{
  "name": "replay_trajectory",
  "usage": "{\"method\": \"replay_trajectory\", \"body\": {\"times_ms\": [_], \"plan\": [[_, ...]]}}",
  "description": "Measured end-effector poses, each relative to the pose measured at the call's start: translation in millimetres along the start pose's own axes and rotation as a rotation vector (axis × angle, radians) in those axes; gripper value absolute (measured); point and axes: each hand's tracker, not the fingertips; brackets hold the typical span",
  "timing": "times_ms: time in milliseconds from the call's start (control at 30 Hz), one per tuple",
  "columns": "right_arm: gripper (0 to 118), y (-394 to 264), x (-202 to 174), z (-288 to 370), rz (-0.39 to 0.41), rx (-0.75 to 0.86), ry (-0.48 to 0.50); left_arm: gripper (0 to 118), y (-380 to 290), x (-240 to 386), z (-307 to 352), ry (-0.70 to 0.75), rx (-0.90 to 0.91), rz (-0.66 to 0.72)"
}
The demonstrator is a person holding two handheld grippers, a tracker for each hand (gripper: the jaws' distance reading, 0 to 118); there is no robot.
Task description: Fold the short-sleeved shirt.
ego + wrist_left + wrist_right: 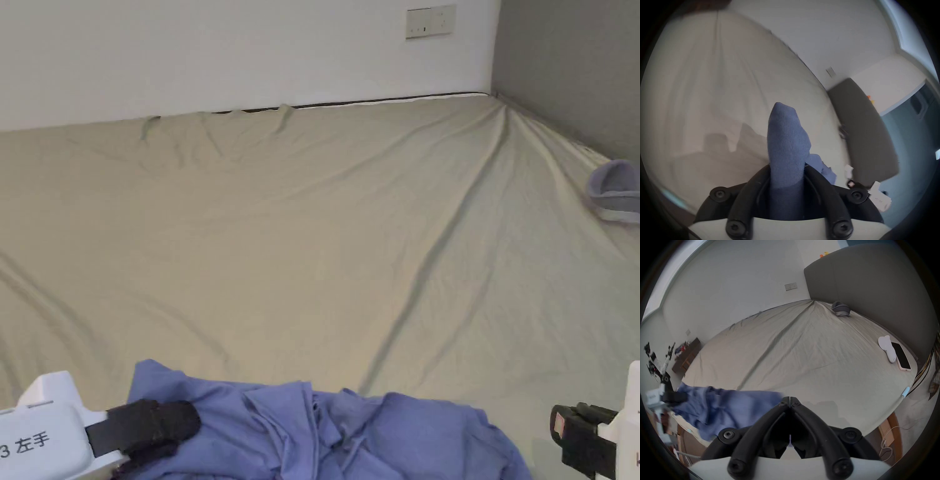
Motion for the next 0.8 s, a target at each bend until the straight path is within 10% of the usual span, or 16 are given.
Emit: {"method": "replay_trajectory", "body": {"times_ms": [200, 633, 800], "plan": [[0, -7, -34, -24, 0.115, -0.048, 0.020, 14, 1, 28, 29, 0.464, 0.068, -0.176], [0, -22, -19, 1, 0.113, -0.081, 0.008, 15, -72, 139, -151, 0.018, -0.297, -0.335], [0, -21, 0, 8, 0.081, -0.068, -0.024, 58, -77, 131, -163, -0.054, -0.294, -0.184]]}}
